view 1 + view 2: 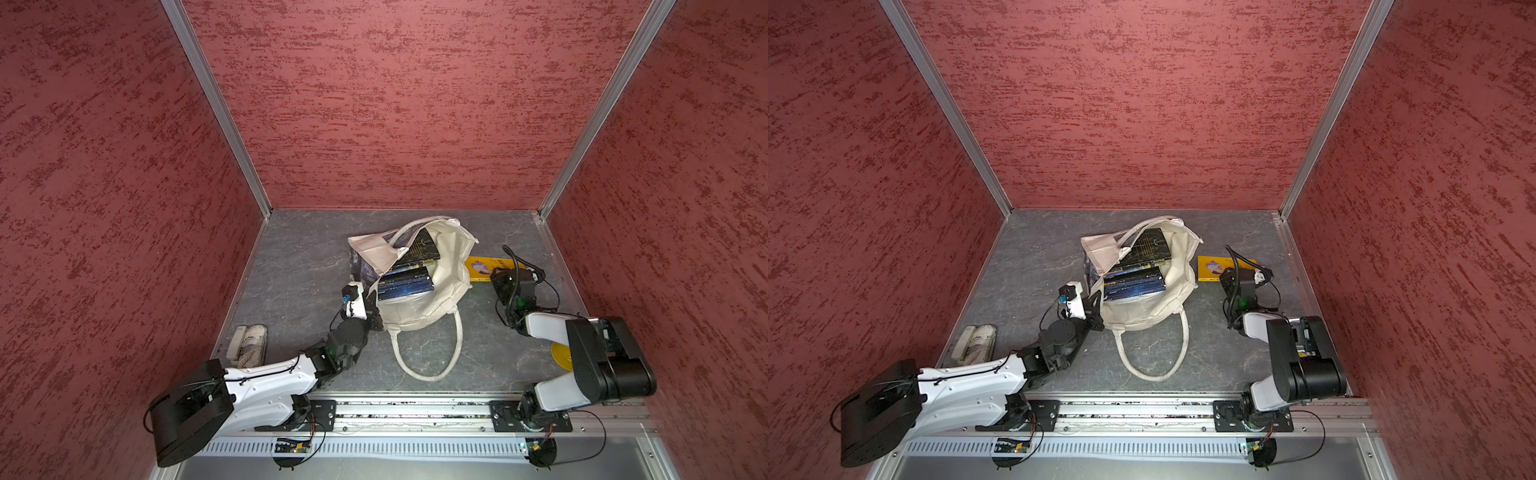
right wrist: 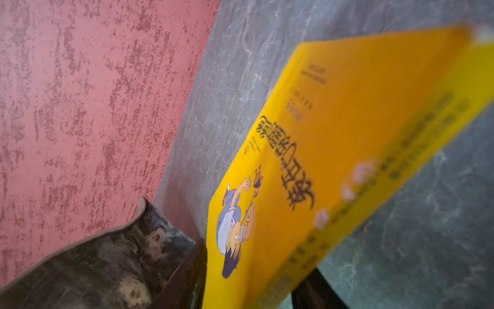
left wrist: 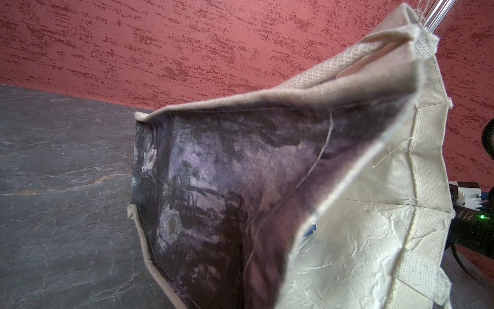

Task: Take out the books from the canvas bag
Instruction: Place the book at the center of the board.

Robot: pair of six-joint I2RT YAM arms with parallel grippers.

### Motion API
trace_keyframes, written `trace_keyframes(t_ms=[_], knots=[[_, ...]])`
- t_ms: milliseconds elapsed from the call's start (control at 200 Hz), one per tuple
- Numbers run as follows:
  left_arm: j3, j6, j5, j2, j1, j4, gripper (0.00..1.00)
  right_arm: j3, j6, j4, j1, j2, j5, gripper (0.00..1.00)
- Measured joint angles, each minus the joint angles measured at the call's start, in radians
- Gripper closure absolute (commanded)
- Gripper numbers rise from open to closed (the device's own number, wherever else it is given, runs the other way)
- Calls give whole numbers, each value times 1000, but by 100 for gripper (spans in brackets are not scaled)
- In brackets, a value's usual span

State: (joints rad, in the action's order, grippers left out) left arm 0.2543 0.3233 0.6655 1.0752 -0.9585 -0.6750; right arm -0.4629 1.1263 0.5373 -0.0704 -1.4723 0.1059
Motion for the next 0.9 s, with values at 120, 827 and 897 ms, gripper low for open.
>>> trace_keyframes(t_ms=[120, 827, 897], knots=[[0, -3, -2, 2, 0, -1, 100, 8, 2, -34, 0, 66, -8, 20], [0, -6, -14, 4, 0, -10, 100, -16, -37, -300, -216, 545, -2, 8], [0, -7, -17, 4, 1, -18, 100, -35, -44, -304, -289, 567, 22, 10]])
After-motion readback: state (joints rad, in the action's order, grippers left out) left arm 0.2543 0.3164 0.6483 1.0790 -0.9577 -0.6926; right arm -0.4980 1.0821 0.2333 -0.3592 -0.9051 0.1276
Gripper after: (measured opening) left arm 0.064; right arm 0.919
